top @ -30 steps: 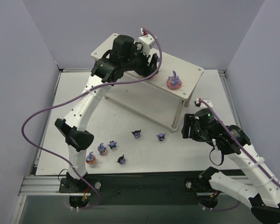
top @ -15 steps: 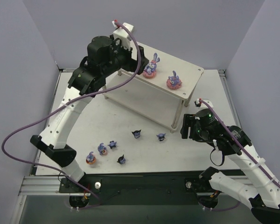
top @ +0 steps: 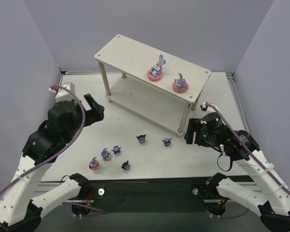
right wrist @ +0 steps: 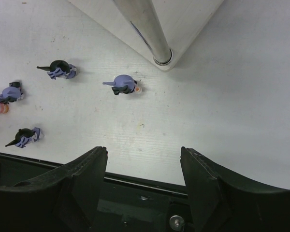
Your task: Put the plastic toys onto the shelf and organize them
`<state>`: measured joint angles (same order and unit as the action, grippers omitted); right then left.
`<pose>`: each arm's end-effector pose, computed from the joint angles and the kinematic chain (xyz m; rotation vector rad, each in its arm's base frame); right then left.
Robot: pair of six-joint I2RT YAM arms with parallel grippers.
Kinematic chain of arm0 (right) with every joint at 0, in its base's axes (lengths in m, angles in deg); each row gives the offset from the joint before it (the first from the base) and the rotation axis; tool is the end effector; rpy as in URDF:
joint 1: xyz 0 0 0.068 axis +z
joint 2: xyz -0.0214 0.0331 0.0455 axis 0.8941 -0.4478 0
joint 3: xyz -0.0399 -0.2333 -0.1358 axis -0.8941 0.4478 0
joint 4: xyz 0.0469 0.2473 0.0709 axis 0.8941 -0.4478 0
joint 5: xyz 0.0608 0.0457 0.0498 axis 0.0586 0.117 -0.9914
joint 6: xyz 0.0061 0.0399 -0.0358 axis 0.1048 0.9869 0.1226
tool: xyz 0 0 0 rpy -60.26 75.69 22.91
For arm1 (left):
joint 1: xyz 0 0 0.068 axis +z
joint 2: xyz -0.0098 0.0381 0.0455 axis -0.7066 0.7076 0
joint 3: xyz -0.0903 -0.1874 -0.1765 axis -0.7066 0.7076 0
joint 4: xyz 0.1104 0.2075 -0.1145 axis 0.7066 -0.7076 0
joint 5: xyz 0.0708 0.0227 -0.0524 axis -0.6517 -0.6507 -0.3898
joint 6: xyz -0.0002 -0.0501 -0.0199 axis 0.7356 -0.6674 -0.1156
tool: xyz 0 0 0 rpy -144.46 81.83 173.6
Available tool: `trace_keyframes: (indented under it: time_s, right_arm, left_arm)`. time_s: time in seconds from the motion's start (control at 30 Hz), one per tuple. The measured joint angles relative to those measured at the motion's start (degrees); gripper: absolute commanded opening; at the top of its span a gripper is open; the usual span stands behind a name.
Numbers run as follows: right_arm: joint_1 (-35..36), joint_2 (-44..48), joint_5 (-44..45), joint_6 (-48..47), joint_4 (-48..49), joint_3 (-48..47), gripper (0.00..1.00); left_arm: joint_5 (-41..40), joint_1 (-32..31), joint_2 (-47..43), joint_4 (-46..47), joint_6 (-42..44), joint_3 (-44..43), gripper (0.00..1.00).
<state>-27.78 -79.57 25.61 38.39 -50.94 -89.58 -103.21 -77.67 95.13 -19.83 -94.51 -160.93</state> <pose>0.1343 0.0923 0.3632 -0.0820 2.2013 0.5443 0.1401 -0.0753 0.4442 -0.2321 1.9231 -0.4178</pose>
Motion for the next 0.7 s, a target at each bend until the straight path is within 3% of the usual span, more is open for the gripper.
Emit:
trace_keyframes:
  time_s: [0.13, 0.27, 0.47, 0.7]
  right_arm:
    - [0.0, 0.0, -1.8, 0.6, 0.2, 1.0, 0.63]
    - [0.1, -0.4, -3.5, 1.2, 0.8, 2.3, 0.62]
    - [1.1, -0.4, -4.3, 1.9, 1.7, 4.2, 0.61]
    - [1.3, 1.5, -4.6, 2.8, 2.2, 5.8, 0.61]
  left_arm:
    - [-5.6, 0.3, -6.8, -12.5, -10.7, 4.2, 0.97]
    - [-6.1, 0.3, -8.1, -19.7, -18.6, 11.4, 0.97]
    - [-1.4, 0.3, -7.5, -21.3, -24.9, 24.6, 0.89]
    - [4.0, 0.2, -5.1, -18.4, -26.6, 29.0, 0.85]
